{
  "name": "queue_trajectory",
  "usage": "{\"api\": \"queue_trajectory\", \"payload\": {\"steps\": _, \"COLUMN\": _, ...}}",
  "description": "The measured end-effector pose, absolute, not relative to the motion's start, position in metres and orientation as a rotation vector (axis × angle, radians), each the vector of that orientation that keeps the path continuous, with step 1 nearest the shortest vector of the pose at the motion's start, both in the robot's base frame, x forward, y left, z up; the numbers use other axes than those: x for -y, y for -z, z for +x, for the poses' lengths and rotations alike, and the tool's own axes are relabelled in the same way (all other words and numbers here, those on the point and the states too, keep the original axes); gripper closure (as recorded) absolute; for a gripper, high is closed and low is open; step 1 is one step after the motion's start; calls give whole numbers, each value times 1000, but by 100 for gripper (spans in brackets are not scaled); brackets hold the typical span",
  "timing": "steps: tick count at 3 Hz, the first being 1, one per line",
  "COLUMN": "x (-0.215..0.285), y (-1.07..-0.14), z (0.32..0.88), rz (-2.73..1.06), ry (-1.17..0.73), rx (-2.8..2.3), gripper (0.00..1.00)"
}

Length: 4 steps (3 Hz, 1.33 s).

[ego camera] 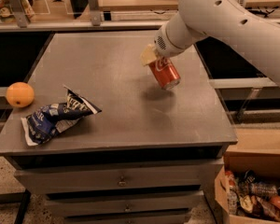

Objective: Place coke can upright

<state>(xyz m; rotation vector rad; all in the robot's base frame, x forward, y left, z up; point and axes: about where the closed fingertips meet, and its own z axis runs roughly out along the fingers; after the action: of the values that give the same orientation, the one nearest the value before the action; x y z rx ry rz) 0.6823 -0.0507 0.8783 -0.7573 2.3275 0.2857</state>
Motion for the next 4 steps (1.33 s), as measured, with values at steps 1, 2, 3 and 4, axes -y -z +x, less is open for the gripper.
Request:
{"api": "queue_trajectory", "payload": {"steps": 1, "x": 46, "y": -893, "z": 690, "rz": -789, "ry": -409, "rx": -2250, "gripper": 100}}
{"api": "queue_trajectory", "payload": {"steps": 2, "x": 42, "y": -913, "z": 693, "rz": -845, "ry": -571, "rx": -2108, "gripper": 100}}
{"api": "queue_trajectory", "payload": {"steps": 3, "x": 37, "y": -917, "z": 692, "rz": -896, "ry": -574, "rx": -2063, "gripper": 100}}
{"api": "queue_trajectory", "payload": {"steps": 4, "x": 37, "y": -917, "z": 692, "rz": -895, "ry": -574, "rx": -2063, "gripper": 100}}
